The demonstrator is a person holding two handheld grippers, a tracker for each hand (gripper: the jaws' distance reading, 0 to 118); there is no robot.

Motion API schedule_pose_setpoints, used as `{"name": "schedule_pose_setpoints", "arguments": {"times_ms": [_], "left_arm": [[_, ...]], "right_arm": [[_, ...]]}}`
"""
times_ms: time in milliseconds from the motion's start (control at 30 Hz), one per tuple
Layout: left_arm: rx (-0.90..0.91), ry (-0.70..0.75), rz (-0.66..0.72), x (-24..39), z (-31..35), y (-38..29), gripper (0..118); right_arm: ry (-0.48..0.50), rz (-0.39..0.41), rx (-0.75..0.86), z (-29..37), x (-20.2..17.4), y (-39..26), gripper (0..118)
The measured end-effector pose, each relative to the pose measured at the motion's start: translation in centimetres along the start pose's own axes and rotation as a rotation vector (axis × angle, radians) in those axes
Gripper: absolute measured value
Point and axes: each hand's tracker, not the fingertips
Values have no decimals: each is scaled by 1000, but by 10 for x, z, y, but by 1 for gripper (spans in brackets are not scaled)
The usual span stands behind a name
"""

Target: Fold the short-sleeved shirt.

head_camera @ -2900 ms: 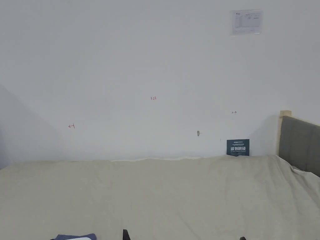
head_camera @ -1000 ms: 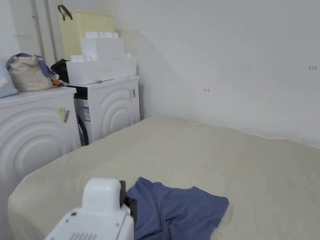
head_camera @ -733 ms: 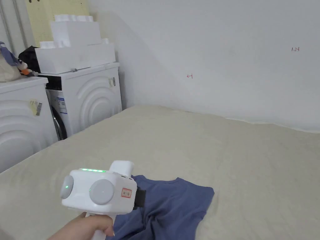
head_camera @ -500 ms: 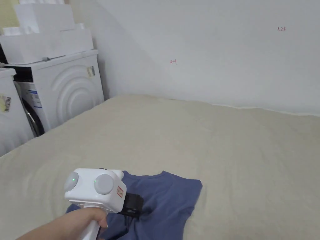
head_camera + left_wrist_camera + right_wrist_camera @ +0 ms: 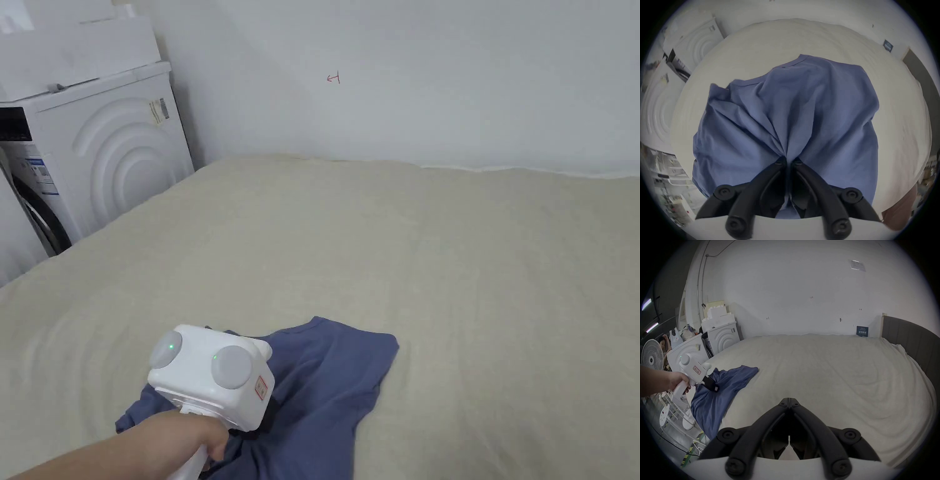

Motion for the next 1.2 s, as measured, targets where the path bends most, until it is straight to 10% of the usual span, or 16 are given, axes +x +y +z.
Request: {"name": "schedule_pose_setpoints", "arguments": {"times_ms": [333, 733, 1200], "left_arm": [[96, -136, 205, -36, 33, -1, 5], [575, -251, 300, -59, 266, 4, 5], [775, -510, -347, 219, 430, 70, 5]], "right_arm": [[0, -5, 3, 13, 18, 2, 0], [-51, -53, 110, 52, 51, 44, 0], [-172, -141, 238, 128, 111, 55, 0]]}}
